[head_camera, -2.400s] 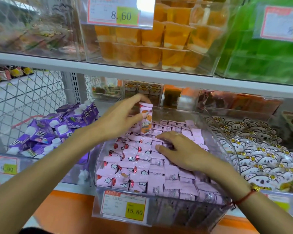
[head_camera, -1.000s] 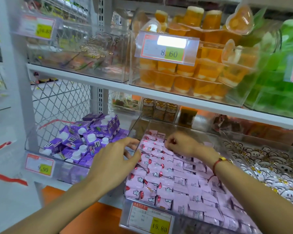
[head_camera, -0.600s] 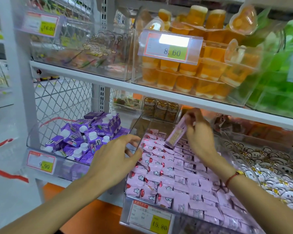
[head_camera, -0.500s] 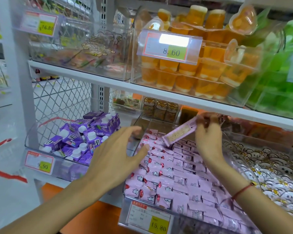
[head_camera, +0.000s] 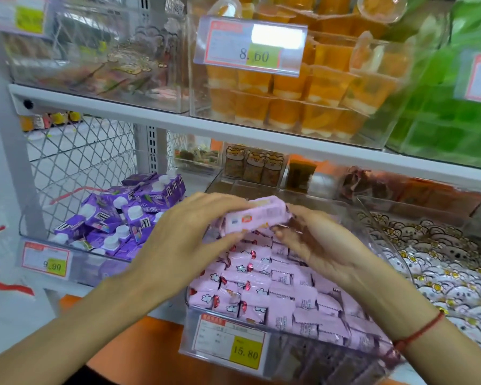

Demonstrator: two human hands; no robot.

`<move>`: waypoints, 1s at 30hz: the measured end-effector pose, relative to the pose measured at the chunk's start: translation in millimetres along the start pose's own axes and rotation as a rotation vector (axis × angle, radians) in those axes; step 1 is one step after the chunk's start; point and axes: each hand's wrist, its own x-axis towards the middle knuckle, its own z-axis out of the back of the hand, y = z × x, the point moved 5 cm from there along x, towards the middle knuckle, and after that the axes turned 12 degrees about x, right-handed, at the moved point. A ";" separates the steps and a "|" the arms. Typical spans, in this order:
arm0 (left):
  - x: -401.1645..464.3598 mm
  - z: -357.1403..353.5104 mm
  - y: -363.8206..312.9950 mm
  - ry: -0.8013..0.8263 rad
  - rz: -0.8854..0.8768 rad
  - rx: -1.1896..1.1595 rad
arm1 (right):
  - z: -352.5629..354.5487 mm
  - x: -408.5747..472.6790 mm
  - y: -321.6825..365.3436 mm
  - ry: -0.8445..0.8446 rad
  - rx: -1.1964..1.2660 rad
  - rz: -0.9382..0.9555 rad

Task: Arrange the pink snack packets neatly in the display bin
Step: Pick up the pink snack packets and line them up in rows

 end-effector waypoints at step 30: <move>-17.1 -21.2 48.7 0.265 0.414 0.074 | 24.3 74.6 19.9 -0.150 -1.084 0.486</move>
